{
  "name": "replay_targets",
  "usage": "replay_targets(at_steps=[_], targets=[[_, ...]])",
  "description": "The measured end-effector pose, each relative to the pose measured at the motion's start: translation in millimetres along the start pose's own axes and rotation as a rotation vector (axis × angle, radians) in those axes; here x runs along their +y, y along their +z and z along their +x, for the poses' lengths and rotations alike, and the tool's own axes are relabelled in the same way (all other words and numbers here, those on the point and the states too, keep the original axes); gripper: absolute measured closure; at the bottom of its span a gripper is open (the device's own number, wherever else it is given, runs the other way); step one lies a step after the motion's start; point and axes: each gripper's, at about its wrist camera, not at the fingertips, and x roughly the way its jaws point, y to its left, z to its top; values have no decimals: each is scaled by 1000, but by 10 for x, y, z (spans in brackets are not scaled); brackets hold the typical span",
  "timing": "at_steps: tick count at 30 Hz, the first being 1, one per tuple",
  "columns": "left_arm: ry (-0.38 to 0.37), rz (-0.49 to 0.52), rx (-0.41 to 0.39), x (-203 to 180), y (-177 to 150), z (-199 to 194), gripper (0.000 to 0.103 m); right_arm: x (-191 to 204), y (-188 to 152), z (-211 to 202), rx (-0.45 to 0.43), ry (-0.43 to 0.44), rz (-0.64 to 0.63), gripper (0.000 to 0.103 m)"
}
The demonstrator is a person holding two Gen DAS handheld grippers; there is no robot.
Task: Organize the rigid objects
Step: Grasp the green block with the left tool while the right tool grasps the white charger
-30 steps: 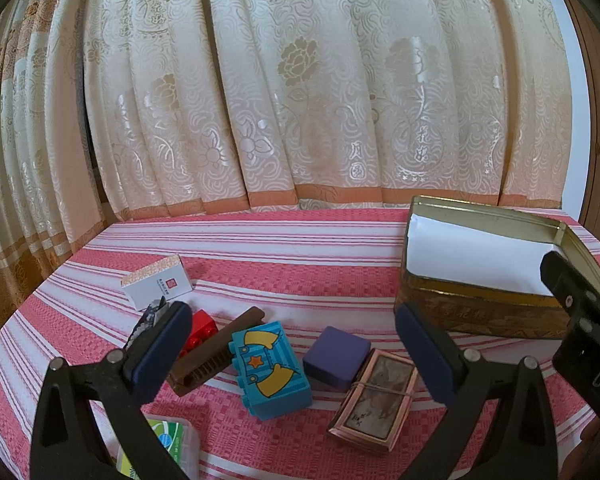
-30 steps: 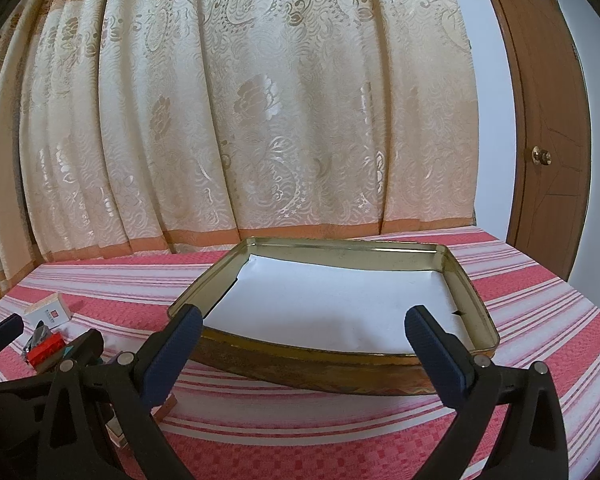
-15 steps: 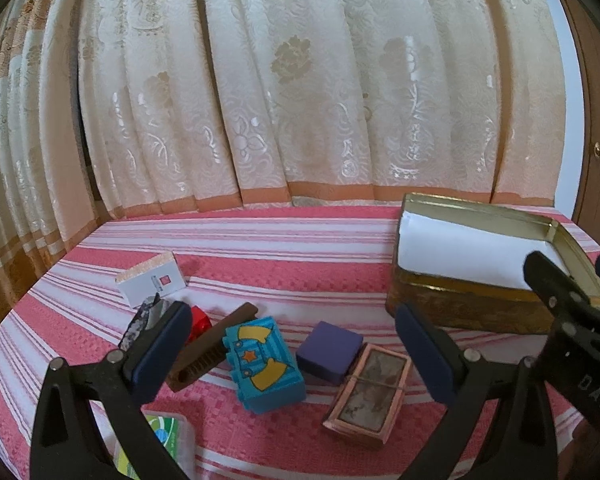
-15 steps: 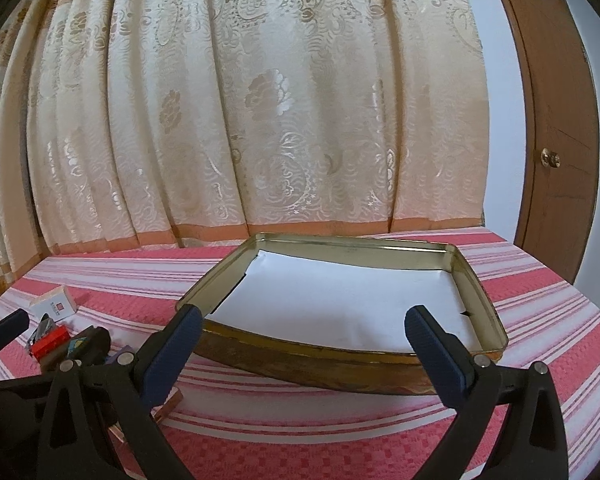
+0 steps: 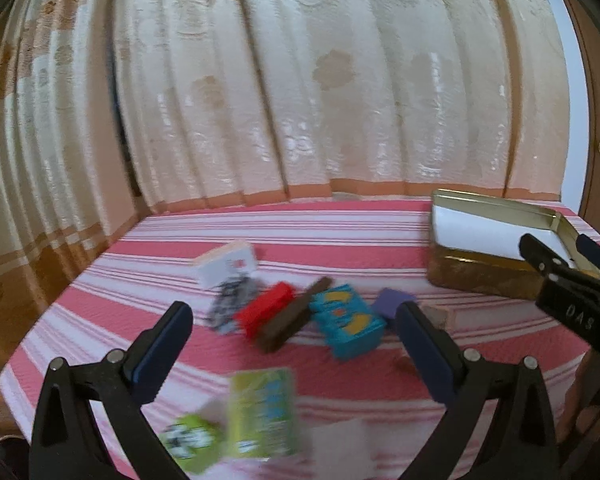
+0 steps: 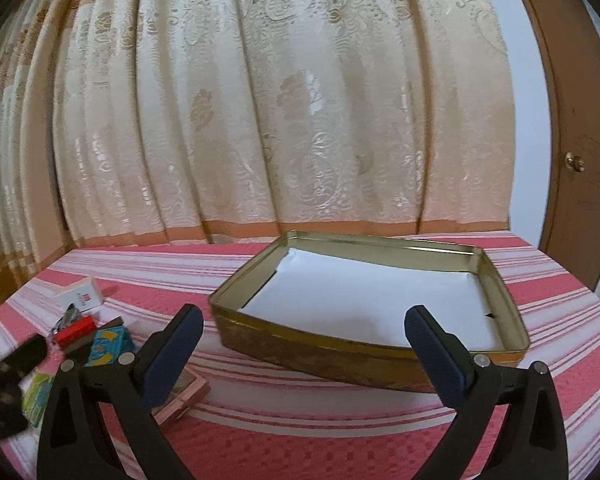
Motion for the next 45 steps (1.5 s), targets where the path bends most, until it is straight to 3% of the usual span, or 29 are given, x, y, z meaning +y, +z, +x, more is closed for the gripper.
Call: replay_targets(at_steps=[4, 7, 14, 21, 26, 31, 33, 35, 41, 45], targets=[[30, -19, 27, 375, -61, -82, 0, 78, -33, -52, 11, 72, -16, 17], [70, -20, 64, 624, -142, -86, 0, 149, -106, -61, 96, 144, -2, 26], [144, 10, 140, 982, -371, -35, 0, 409, -375, -131, 310, 352, 113, 26], [144, 47, 202, 1078, -551, 9, 0, 1153, -663, -288, 447, 461, -39, 26], [128, 67, 220, 1093, -619, 51, 0, 1507, -785, -214, 509, 436, -170, 27], [38, 46, 238, 1080, -624, 34, 0, 1569, -769, -136, 521, 382, -223, 39], [24, 56, 231, 1053, -624, 16, 0, 1587, -778, -131, 513, 360, -257, 54], [13, 69, 237, 1023, -629, 41, 0, 1582, -785, -143, 505, 341, -293, 61], [-8, 127, 281, 874, -661, 244, 1, 1407, -750, -126, 520, 352, -244, 63], [-20, 142, 317, 823, -700, 358, 16, 1256, -735, -142, 531, 408, -165, 63]])
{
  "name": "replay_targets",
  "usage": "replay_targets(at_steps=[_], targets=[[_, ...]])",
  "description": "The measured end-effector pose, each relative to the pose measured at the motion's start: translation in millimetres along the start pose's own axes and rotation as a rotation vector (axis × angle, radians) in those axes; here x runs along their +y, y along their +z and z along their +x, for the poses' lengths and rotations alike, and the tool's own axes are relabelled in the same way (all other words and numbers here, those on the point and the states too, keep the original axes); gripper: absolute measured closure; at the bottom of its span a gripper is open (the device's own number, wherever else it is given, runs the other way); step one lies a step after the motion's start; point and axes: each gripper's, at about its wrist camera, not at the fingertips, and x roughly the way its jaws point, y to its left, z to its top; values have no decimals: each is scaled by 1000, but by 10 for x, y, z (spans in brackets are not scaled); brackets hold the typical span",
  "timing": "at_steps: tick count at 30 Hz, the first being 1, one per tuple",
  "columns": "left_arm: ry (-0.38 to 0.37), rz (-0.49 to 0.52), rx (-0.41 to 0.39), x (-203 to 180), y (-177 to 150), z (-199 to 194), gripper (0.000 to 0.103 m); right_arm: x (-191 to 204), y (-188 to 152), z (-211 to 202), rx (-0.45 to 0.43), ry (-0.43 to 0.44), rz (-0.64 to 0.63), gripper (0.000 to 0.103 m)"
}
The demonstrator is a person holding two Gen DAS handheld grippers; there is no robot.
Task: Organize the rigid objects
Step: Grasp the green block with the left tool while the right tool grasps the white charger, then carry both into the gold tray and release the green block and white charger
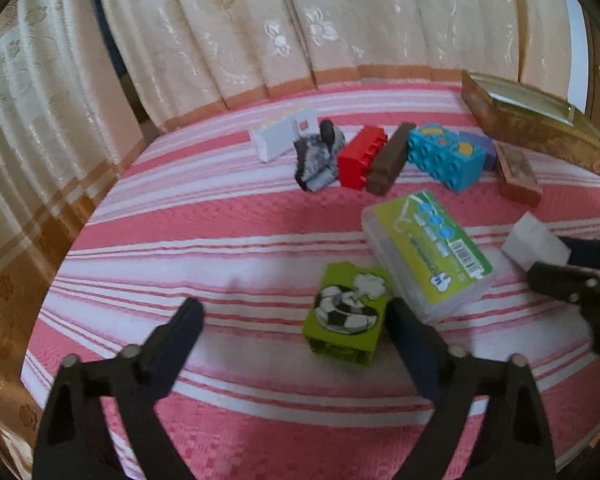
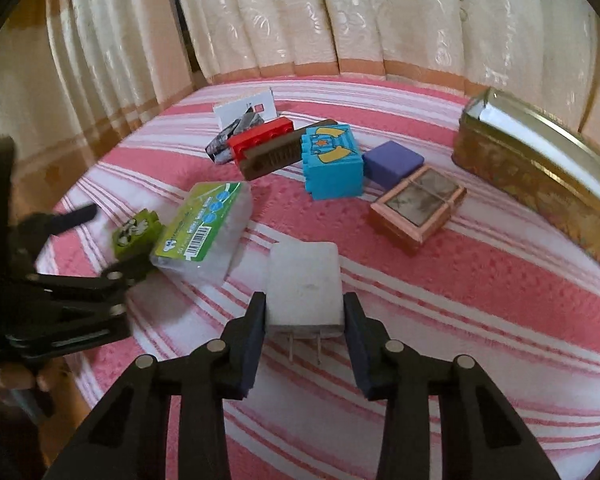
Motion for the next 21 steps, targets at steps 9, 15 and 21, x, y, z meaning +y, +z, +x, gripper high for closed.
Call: replay_targets(at_steps=[9, 15, 21], targets=[[-136, -72, -10, 35, -17, 22, 72, -172, -28, -89, -29, 44, 67, 63], [-125, -75, -56, 24, 19, -100, 73, -297, 28, -290, -98, 71, 102, 63], [-113, -79, -129, -24, 219, -341, 73, -440, 77, -462, -158, 70, 125, 63]])
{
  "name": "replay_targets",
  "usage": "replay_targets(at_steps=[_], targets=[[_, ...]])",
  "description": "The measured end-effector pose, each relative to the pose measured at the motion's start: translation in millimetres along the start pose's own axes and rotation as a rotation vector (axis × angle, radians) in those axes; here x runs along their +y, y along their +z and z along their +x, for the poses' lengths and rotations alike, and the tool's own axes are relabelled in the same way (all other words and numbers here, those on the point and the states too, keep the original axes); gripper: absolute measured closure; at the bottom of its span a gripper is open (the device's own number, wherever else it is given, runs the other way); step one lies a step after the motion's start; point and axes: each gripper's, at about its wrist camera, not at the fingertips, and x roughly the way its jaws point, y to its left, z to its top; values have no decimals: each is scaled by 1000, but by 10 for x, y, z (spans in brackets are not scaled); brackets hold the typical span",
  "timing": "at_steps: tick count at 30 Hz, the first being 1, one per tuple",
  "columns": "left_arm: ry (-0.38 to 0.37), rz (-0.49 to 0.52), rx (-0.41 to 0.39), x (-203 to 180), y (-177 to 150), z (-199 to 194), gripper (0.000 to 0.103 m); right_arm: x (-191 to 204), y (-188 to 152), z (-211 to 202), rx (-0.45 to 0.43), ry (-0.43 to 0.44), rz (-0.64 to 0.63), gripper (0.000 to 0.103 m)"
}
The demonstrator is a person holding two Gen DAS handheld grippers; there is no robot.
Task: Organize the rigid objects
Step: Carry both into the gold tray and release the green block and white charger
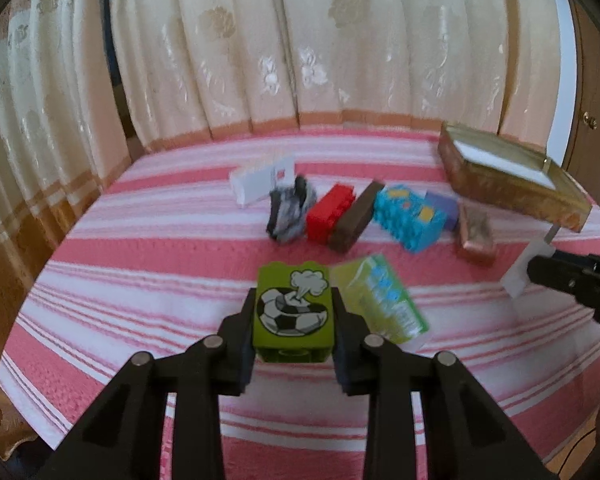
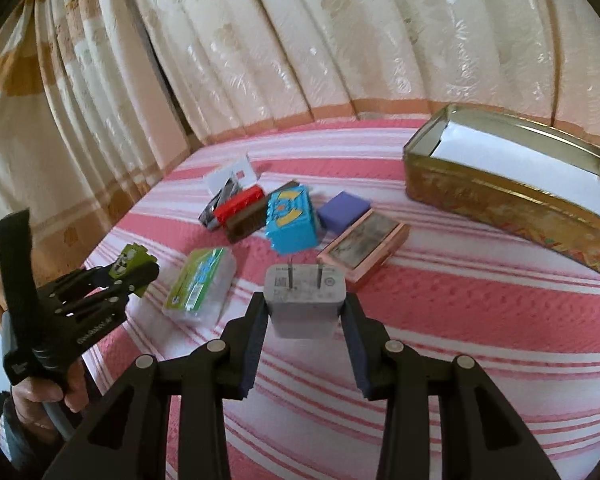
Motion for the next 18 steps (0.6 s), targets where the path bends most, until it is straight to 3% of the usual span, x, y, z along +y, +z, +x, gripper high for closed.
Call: replay_targets(at_steps=[10, 18], targets=[[-69, 63, -86, -566, 412, -134, 73, -342, 232, -364, -137, -24, 53, 63], [-115, 105, -123, -1102, 720, -42, 72, -760, 404, -625, -254, -134, 119, 63]])
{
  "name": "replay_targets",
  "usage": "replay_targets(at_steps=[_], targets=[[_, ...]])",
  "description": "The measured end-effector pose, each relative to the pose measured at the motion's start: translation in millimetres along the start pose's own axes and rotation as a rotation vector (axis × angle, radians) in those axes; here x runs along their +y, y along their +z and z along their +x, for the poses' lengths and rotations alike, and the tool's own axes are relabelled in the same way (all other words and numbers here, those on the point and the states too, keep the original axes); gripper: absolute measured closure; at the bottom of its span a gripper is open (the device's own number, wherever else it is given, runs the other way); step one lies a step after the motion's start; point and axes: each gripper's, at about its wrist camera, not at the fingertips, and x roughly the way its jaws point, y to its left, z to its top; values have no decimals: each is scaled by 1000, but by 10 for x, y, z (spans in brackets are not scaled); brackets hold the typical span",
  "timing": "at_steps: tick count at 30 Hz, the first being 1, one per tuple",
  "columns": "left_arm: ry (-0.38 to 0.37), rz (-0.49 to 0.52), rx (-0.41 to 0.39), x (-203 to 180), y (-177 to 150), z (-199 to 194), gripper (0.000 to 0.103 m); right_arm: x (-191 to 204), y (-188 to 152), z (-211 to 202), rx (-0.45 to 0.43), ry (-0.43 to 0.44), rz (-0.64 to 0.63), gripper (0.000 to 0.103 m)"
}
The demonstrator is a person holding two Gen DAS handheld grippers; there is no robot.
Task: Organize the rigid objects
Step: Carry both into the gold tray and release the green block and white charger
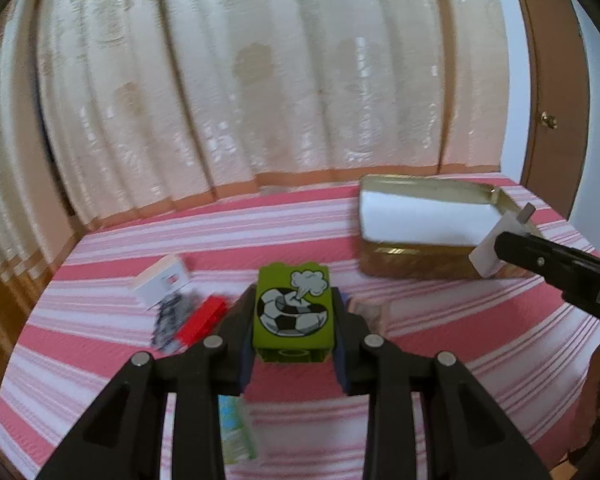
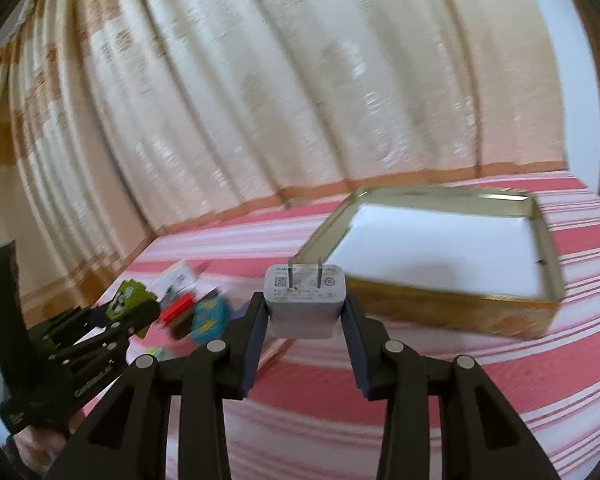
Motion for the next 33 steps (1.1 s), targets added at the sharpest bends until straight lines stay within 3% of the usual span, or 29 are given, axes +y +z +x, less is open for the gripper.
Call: replay_targets(at_steps=[9, 17, 25, 33], targets=[[-38, 5, -14, -439, 303, 299, 72, -514, 204, -12, -98, -157, 18, 63], [-72, 17, -18, -926, 491, 666, 72, -986, 404, 221, -150, -329, 1, 63], [-131, 19, -19, -1394, 648, 998, 72, -1290, 449, 377, -138, -400, 8, 62], [-150, 18, 3, -1657, 734, 1313, 72, -1417, 426, 614, -40, -387, 27, 62]])
